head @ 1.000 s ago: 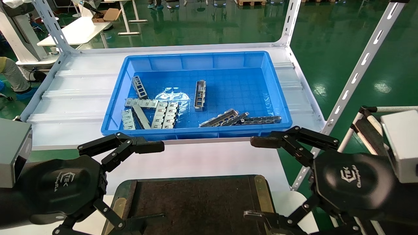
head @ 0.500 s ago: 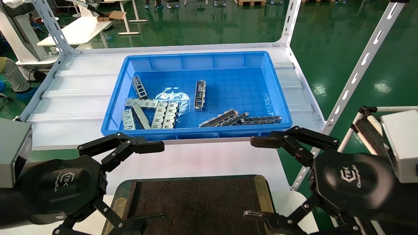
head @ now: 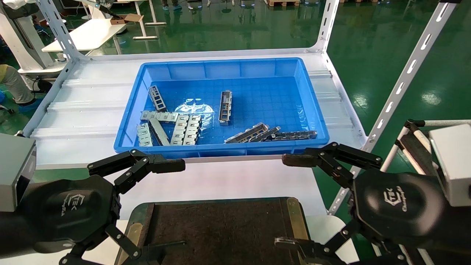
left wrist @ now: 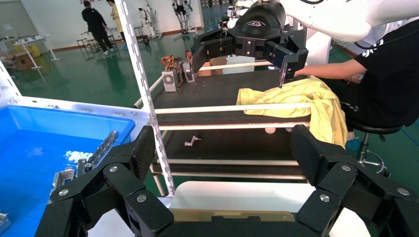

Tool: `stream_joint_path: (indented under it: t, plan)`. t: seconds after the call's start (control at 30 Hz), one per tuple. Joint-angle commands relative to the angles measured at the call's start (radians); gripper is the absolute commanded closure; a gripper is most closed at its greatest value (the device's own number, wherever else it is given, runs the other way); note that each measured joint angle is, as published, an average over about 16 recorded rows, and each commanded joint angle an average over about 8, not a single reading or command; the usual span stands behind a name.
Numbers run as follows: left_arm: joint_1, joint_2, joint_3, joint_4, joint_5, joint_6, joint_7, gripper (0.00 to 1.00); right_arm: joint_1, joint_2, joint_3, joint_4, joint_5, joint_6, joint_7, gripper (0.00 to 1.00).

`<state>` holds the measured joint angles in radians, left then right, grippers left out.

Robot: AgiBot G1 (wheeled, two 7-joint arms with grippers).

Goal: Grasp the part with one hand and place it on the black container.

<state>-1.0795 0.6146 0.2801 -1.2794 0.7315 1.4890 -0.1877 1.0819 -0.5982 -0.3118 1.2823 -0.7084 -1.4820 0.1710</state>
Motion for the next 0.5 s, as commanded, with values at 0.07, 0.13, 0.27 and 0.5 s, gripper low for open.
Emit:
stream_joint_path:
  t: [0.07,0.13,0.27,0.5]
  plan:
    - [-0.002,0.001,-0.001,0.001,-0.001,-0.002,-0.001,0.00,0.000,0.000,0.000,0.000,0.000,0.000,0.000,0.00]
    - [-0.006,0.005,0.000,0.006,0.004,-0.010,-0.001,0.00,0.000,0.000,0.000,0.000,0.000,0.000,0.000,0.00]
    - [-0.013,0.021,0.002,0.016,0.023,-0.048,0.004,0.00,0.000,0.000,0.000,-0.001,0.000,0.000,0.000,0.00]
    - [-0.013,0.083,0.005,-0.007,0.099,-0.243,-0.001,0.00,0.001,0.000,-0.001,-0.001,0.000,0.000,0.000,0.00]
